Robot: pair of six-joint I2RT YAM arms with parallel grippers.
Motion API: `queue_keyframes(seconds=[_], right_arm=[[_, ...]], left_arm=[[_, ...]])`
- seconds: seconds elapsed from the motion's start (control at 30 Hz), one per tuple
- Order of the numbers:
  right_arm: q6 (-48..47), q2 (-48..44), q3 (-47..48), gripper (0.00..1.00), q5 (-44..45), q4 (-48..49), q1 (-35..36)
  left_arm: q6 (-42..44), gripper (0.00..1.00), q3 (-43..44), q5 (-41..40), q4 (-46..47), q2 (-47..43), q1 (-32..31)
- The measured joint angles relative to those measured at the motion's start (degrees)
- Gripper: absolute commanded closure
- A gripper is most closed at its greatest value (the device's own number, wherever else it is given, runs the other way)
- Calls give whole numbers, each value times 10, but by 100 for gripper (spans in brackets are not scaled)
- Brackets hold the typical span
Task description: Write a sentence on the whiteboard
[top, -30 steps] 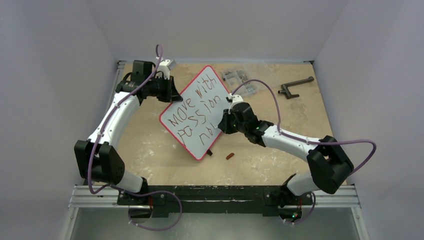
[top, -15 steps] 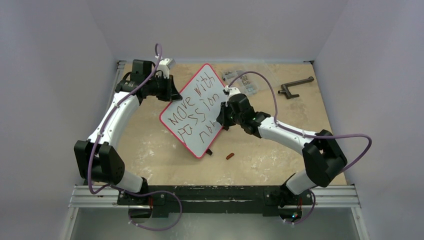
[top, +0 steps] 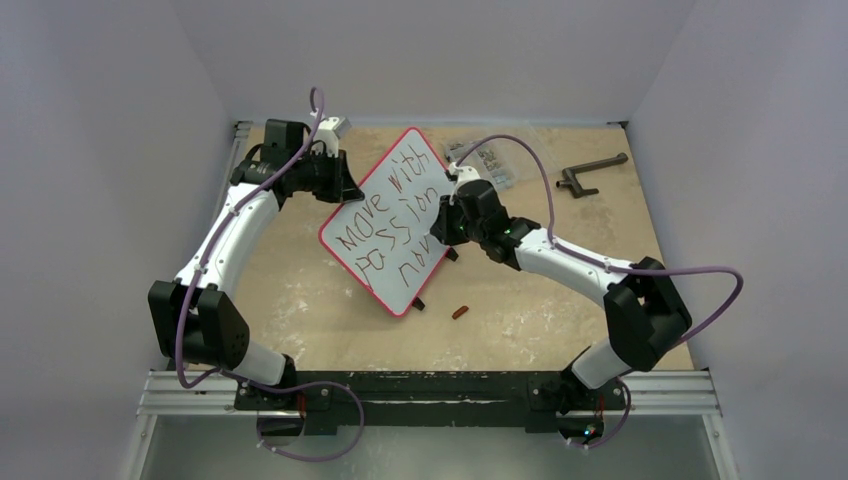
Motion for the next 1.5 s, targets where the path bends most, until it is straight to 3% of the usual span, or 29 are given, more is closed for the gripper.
queue_keyframes(seconds=[0.63, 1.13, 1.5], right_arm=[[-3, -17, -86, 100, 0, 30, -31], [-29, 25, 31, 100, 2, -6, -32], [-30, 23, 40, 100, 4, -10, -32]], left_arm=[[0, 100, 0, 0, -2, 0, 0], [-1, 100, 0, -3, -2, 0, 0], [-2, 100, 0, -3, -3, 0, 0]])
